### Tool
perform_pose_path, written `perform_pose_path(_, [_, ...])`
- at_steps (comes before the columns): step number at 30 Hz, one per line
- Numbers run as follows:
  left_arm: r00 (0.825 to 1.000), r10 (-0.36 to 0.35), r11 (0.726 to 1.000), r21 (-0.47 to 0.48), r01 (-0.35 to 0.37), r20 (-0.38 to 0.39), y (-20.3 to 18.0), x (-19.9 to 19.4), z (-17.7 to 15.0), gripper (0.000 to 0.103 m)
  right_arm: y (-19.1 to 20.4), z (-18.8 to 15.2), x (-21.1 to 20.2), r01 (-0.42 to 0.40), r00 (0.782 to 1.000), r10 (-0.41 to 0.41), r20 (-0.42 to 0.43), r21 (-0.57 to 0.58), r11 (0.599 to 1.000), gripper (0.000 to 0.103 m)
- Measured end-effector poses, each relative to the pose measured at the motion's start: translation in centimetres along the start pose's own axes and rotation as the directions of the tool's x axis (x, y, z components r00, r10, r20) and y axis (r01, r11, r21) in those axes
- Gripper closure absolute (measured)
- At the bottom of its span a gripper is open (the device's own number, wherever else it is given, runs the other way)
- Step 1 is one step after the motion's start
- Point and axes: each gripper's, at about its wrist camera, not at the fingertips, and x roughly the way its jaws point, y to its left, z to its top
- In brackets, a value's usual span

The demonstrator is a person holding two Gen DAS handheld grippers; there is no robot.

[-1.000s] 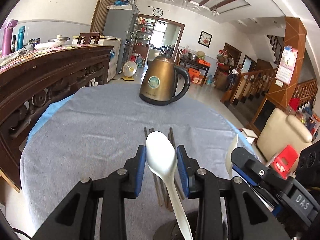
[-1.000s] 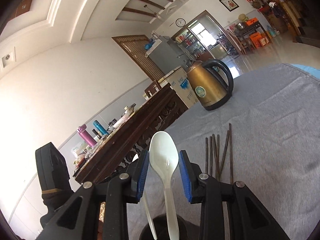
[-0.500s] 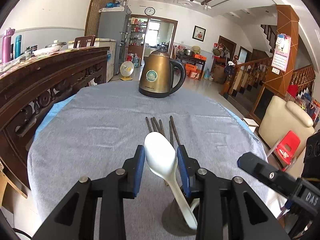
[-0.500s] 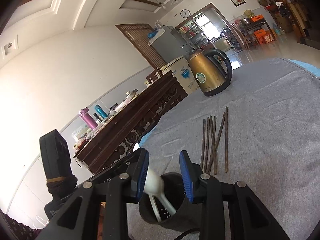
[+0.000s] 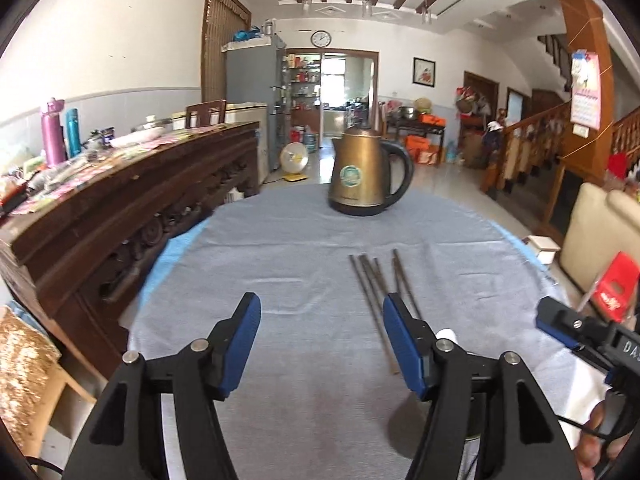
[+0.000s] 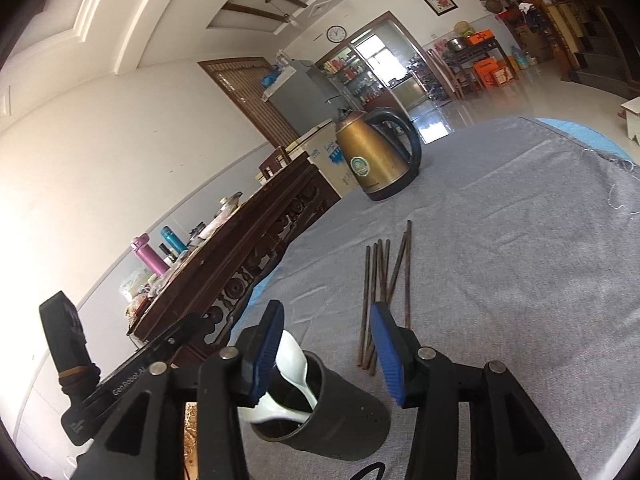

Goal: Organize utensils
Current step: 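Move both open tools back over the dark chopsticks on the cloth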

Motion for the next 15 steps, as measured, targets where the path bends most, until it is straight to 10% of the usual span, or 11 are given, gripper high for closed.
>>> perform_pose_path(15, [0.982, 0.186, 0.982, 0.030, -0.185, -0.044, 2.5, 0.8, 0.0, 0.036, -0.1, 0.3, 0.1, 0.046, 0.999, -0.046, -0.019, -0.004, 0.999, 0.054])
